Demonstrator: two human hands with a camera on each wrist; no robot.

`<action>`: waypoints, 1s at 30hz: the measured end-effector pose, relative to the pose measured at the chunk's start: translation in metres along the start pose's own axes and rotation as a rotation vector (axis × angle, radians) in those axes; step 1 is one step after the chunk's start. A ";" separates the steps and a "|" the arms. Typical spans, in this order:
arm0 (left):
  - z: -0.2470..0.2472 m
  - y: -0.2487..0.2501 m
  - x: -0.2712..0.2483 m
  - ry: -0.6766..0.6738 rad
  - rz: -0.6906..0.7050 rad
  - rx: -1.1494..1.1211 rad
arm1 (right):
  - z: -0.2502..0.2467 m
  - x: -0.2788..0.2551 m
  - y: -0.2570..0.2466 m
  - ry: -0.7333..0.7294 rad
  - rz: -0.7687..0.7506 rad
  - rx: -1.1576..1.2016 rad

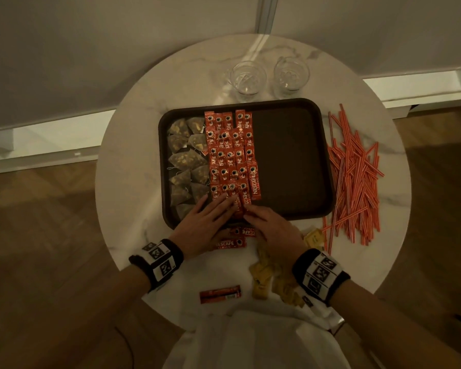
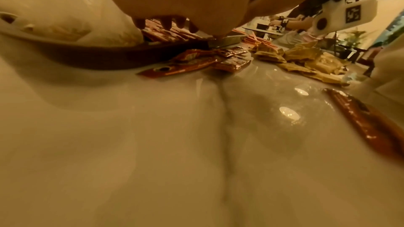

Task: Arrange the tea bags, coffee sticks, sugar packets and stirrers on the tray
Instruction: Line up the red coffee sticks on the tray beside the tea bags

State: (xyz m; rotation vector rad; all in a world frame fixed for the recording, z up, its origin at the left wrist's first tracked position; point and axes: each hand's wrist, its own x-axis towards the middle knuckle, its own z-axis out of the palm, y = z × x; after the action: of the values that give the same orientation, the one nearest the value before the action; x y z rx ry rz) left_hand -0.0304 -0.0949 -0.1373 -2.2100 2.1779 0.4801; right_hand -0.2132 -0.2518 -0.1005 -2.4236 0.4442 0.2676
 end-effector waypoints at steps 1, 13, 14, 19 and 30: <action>0.000 -0.002 0.001 -0.002 0.012 0.013 | 0.003 -0.002 0.001 -0.034 -0.034 -0.052; 0.000 -0.021 0.010 -0.053 0.064 0.070 | 0.001 0.010 -0.007 -0.115 0.005 -0.034; 0.000 -0.021 0.011 -0.050 0.066 0.069 | 0.000 0.011 -0.007 -0.102 0.004 -0.025; -0.002 -0.020 0.009 -0.015 0.071 0.064 | 0.000 0.013 -0.004 -0.064 -0.006 -0.012; -0.006 -0.019 -0.036 0.020 0.037 0.025 | -0.003 -0.012 -0.003 -0.025 0.013 0.032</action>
State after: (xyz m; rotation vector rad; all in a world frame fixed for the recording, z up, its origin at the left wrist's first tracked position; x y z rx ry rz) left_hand -0.0106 -0.0607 -0.1275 -2.1749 2.2251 0.4312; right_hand -0.2230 -0.2485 -0.0929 -2.3840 0.4504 0.2941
